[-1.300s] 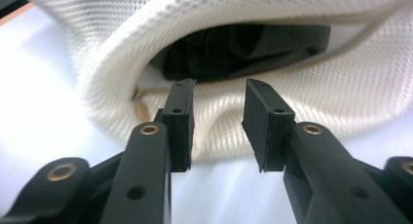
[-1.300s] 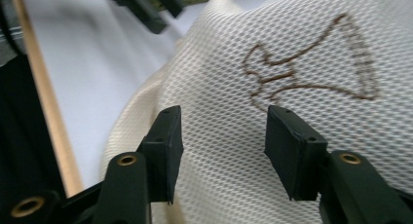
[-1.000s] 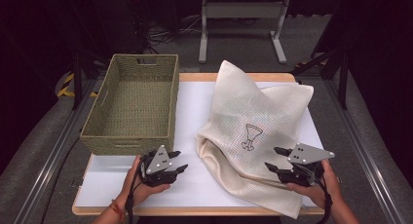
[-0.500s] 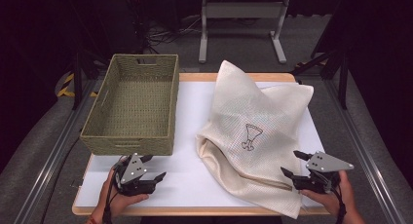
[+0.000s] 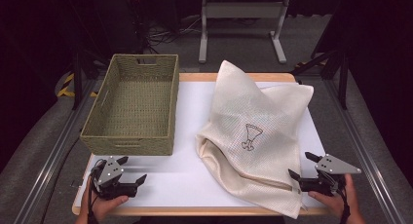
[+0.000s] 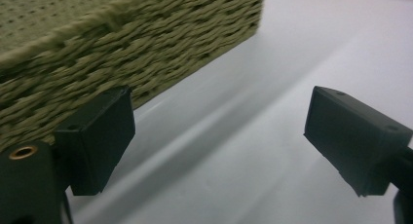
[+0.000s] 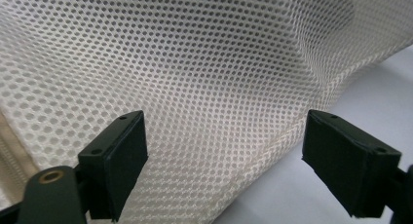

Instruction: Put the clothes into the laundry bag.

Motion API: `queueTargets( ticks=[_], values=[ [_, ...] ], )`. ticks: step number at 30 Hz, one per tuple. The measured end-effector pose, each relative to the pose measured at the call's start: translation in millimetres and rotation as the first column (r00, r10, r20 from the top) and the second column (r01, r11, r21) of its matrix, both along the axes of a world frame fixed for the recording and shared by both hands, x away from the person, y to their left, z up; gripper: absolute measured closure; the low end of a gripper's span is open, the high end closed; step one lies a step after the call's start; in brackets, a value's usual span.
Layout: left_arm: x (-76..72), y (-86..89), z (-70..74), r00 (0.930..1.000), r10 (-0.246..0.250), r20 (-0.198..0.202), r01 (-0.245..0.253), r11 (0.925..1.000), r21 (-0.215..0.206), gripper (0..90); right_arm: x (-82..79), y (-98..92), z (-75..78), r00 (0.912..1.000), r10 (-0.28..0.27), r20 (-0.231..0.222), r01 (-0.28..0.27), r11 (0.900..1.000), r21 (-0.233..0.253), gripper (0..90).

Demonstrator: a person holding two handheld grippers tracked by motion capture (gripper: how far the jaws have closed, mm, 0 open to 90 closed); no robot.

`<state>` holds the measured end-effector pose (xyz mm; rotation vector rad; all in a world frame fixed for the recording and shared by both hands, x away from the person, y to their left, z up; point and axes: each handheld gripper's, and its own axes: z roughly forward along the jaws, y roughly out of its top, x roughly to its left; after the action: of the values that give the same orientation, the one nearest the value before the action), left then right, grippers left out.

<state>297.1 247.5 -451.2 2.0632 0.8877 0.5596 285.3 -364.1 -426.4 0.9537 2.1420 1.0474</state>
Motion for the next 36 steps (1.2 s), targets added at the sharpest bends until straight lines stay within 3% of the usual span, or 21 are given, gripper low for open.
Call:
queueTargets(
  ticks=[8, 15, 36],
  values=[
    [3.5, 6.0, -2.6, 0.9989, 0.046, -0.004, -0.046, 0.9986, -0.024, 9.4, -0.9, -3.4, -0.8, 0.9998, -0.02, 0.001, 0.02, 0.999, 0.028, 16.6],
    [6.0, 6.9, -3.2, 0.9984, 0.057, -0.006, -0.057, 0.9981, -0.022, 9.2, 0.7, -3.4, -2.1, 0.9997, -0.026, 0.001, 0.026, 1.0, 0.016, 16.4],
    [9.0, 4.9, -3.7, 0.9987, 0.05, -0.01, -0.05, 0.9987, -0.008, 9.4, 0.2, 0.1, -4.6, 0.9998, -0.02, -0.006, 0.02, 1.0, 0.006, 16.5]
  ],
)
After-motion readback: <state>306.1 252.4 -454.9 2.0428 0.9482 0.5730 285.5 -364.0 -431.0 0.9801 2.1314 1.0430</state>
